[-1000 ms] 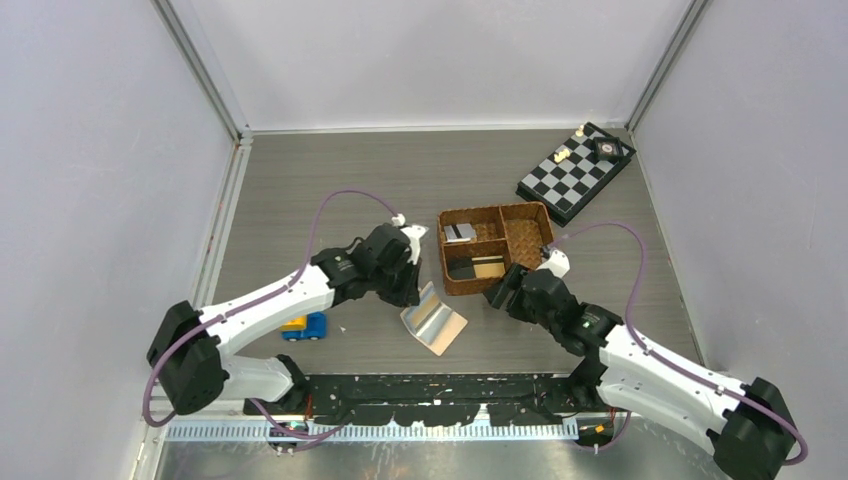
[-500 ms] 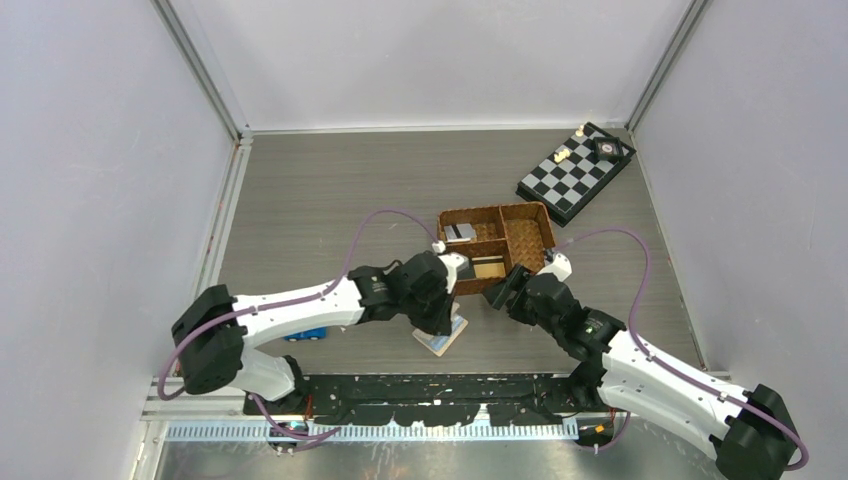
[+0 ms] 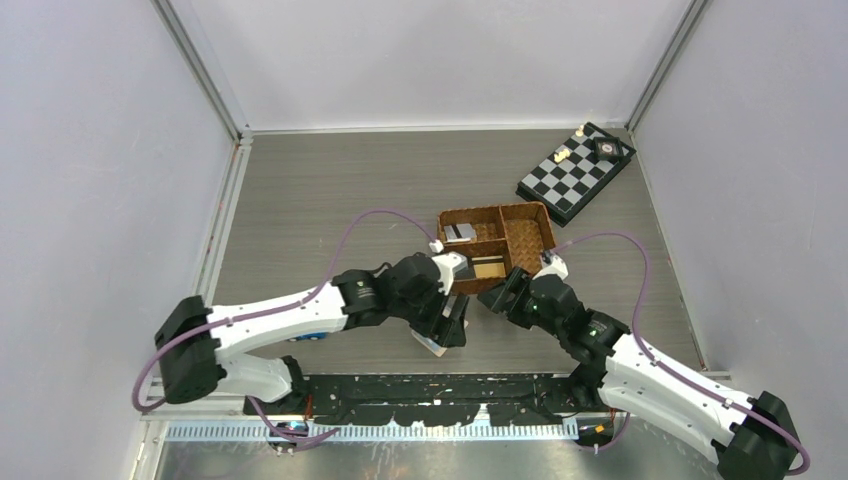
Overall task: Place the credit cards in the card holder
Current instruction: Close the card holder at the center of the board.
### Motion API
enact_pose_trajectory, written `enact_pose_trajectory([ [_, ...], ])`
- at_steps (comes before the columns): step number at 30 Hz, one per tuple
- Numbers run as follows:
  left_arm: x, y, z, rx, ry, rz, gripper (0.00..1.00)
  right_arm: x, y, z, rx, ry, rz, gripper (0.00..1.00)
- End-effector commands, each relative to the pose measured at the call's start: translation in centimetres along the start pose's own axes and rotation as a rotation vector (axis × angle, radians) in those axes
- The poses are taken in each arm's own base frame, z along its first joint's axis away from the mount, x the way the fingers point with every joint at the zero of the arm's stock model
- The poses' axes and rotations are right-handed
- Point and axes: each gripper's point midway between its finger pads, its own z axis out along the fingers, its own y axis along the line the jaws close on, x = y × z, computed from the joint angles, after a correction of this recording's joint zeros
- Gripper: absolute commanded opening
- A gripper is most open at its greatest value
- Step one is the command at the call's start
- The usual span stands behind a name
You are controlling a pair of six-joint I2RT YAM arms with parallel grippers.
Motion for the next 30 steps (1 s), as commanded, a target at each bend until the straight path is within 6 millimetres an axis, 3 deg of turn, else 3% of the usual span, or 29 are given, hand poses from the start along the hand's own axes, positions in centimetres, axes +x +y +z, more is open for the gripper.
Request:
enact_pose_trajectory([
  [1,-3.2,-1.0,-4.3,-0.013,-0.124,0.069,0.75,0.3,1.3,-0.4,-0.057,0.032,0.019,0.7],
  [5,-4.1,1.7,-6.5,-0.111,-0.171,0.074,0.81,0.6,1.4,-0.3,-0.063,0.045,0.027,0.7],
  [8,-3.3,5.0,-6.1,-0.16,-0.145,-0.004,0.78,0.8,1.2,0.1,-0.056,0.048,0.033,0.7],
  [12,-2.8,7.0,-4.8,-0.163,-0.135,-0.063,0.68,1.2,1.5,0.5,-0.073,0.065,0.057,0.7],
  [20,-1.1,6.9,-0.9,-0.074,-0.056,-0.093,0.53,0.6,2.0,0.7,-0.094,0.034,0.08,0.7],
  [25,0.1,5.0,0.7,0.098,-0.039,-0.092,0.52,0.3,1.4,0.9,-0.03,0.028,0.08,0.7],
  [30,1.1,4.4,1.8,0.129,-0.036,-0.109,0.51,0.2,1.4,0.9,-0.002,0.036,0.06,0.7],
])
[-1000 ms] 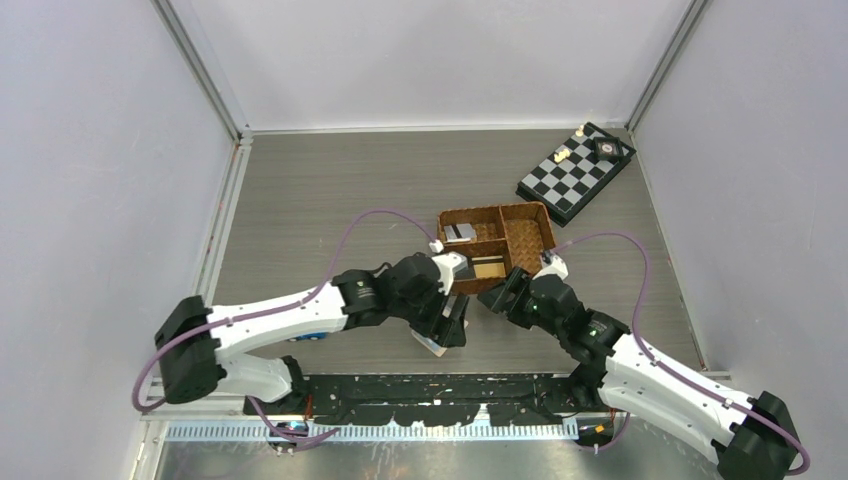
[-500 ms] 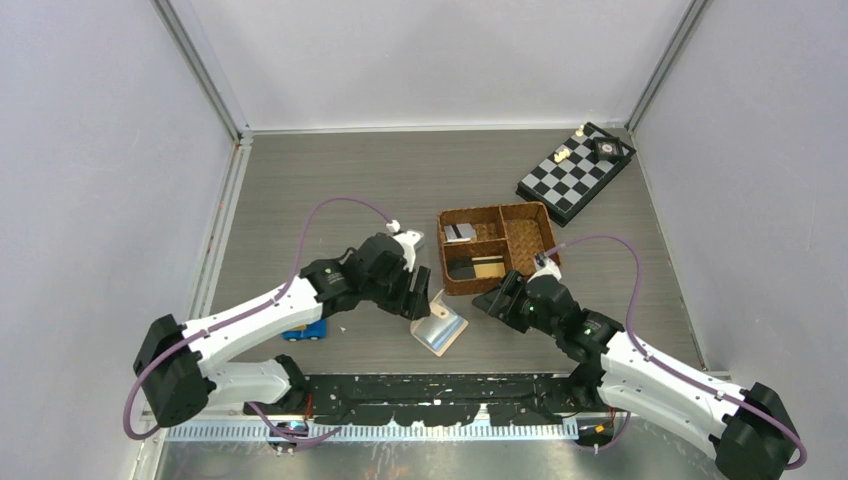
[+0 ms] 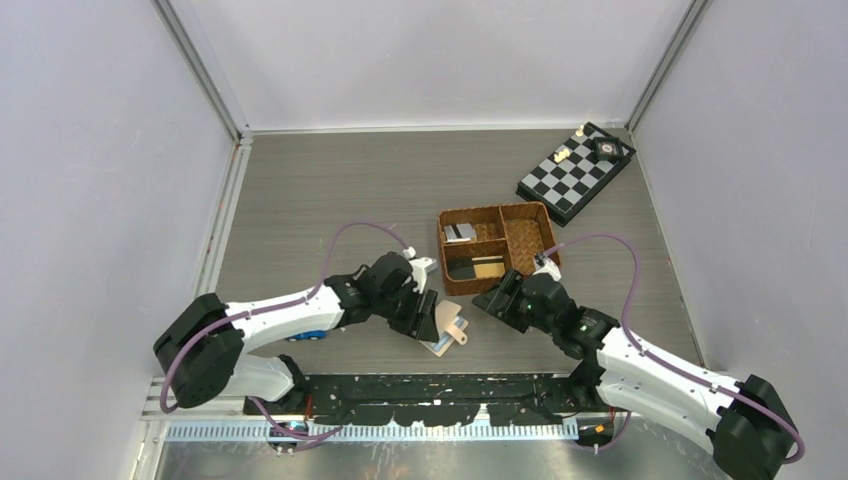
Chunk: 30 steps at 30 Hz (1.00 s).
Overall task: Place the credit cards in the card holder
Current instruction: Close the card holder at the center of the board.
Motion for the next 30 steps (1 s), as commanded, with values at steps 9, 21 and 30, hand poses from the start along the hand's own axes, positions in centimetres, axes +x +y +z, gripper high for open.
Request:
enact_pose_trajectory([
  [9,0.3,-0.9,1.8,0.003,-0.043,-0.009,0.47,0.4,2.3,0.4,-0.051,0.054,0.036,0.7],
  [21,1.3,0.6,2.3,-0.065,-0.009,-0.018,0.43,2.6,2.1,1.7,0.017,0.094,-0.033,0.71],
  [30,1.7,1.5,2.8,-0.105,0.012,-0.01,0.42,3.3,2.2,3.4,0.062,0.114,-0.096,0.67],
])
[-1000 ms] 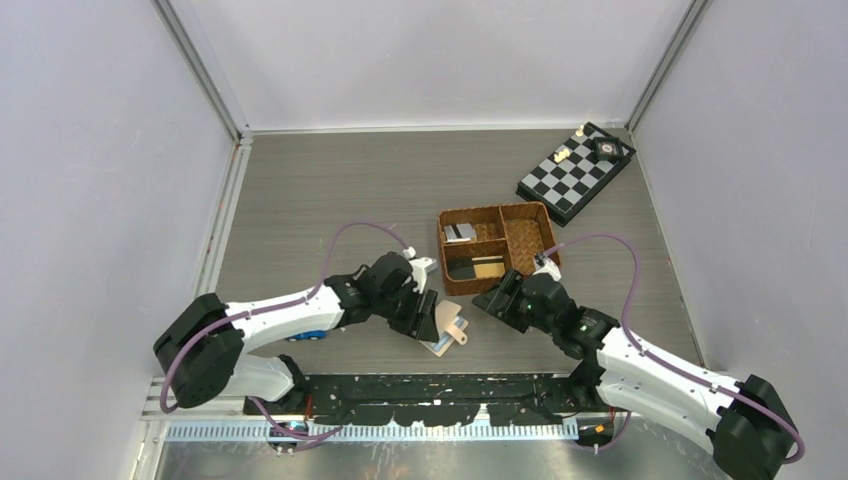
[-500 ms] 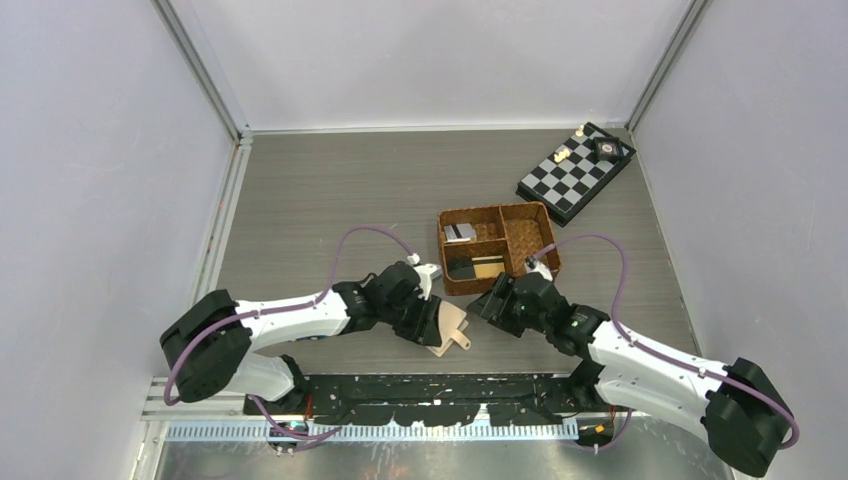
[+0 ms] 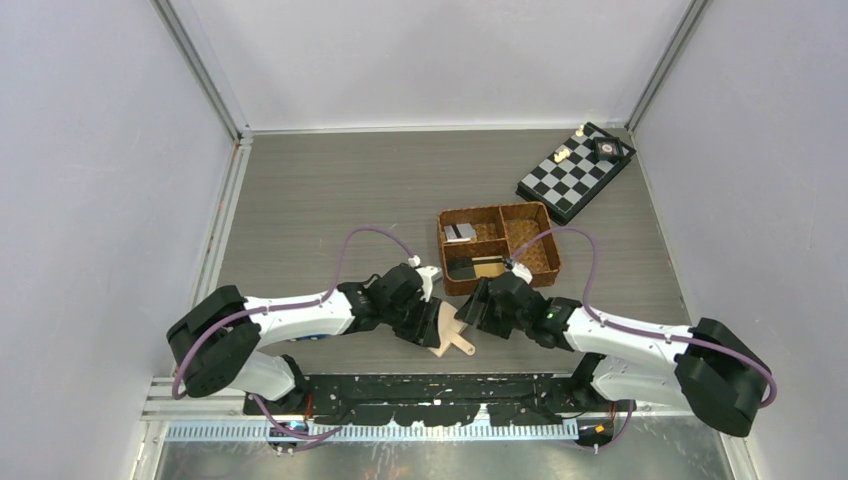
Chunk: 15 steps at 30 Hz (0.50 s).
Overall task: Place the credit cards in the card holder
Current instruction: Close the card holder at the center of the board.
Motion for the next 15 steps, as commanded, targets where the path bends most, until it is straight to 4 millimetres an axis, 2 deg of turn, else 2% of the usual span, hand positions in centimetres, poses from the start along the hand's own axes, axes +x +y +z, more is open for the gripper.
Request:
enact_pose_trajectory([
  [1,0.1,0.9,0.3,-0.044,0.004,0.008,0.42,-1.3,2.4,0.5,-0.035,-0.045,-0.03,0.66],
  [5,0.2,1.0,0.4,-0.05,0.007,0.009,0.42,-0.7,2.7,1.0,-0.023,-0.02,-0.059,0.61],
  [7,0.1,1.1,0.4,-0.054,0.005,0.009,0.42,-0.5,2.6,1.2,-0.016,-0.014,-0.061,0.54],
  [9,0.0,1.0,0.3,-0.054,0.001,0.013,0.42,-0.2,2.0,1.4,0.01,-0.006,-0.058,0.43],
  [12,-1.2,1.6,-0.5,-0.118,-0.037,0.027,0.46,-0.3,0.0,1.6,0.096,-0.022,-0.048,0.15],
  [14,-2.5,1.6,-1.3,-0.148,-0.085,0.036,0.51,-0.4,-1.0,1.6,0.126,-0.035,-0.047,0.03],
  [15,-3.2,1.3,-1.8,-0.145,-0.114,0.037,0.53,-0.3,-1.4,1.5,0.13,-0.04,-0.049,0.01],
])
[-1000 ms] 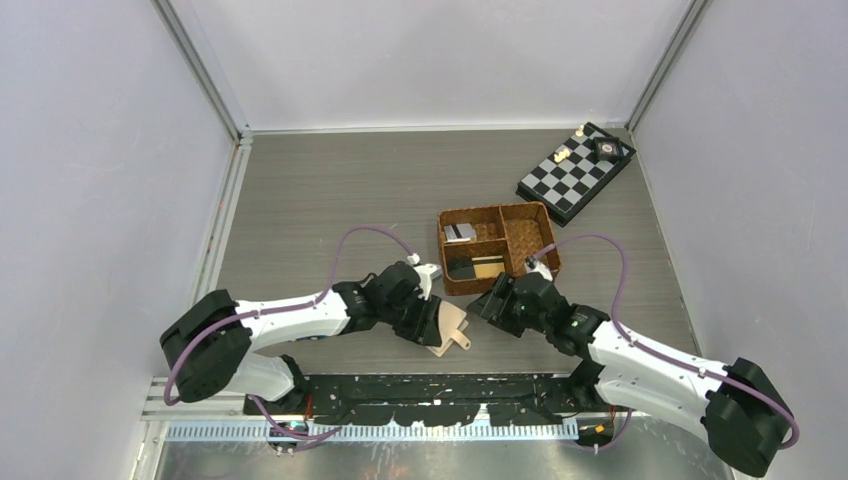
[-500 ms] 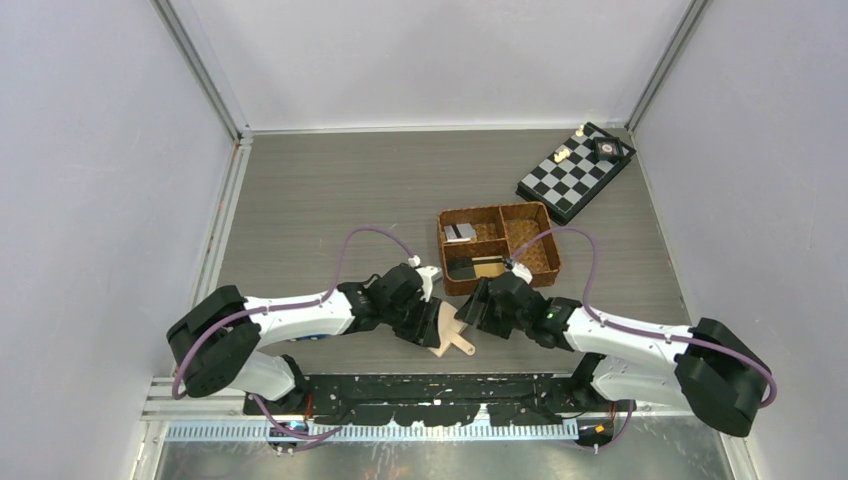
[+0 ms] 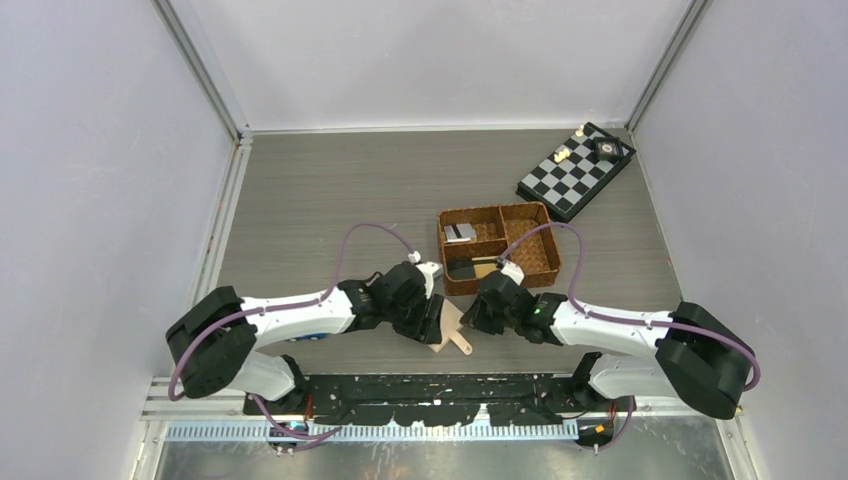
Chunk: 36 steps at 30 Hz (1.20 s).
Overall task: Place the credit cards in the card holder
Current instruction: Close the card holder at the center of the board, then turn over the card holder at the center of the board.
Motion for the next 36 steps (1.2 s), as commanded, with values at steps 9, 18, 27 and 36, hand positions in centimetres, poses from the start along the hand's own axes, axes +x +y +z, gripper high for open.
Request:
enact_pose_trajectory([
  [9,-3.6,3.1,-1.2,-0.099,-0.092,-0.081,0.58,-0.2,-2.8,0.4,0.07,-0.056,-0.015,0.01],
  [18,-3.9,2.9,0.5,-0.004,-0.037,-0.14,0.47,0.3,-2.5,1.3,0.049,-0.032,-0.022,0.0],
  [27,-2.1,1.6,2.0,0.119,0.047,-0.178,0.27,0.2,-1.9,1.3,0.028,-0.036,-0.028,0.0],
  [36,-2.2,0.8,0.6,0.175,0.002,-0.1,0.0,-1.1,1.4,-1.8,-0.118,-0.068,-0.087,0.39],
])
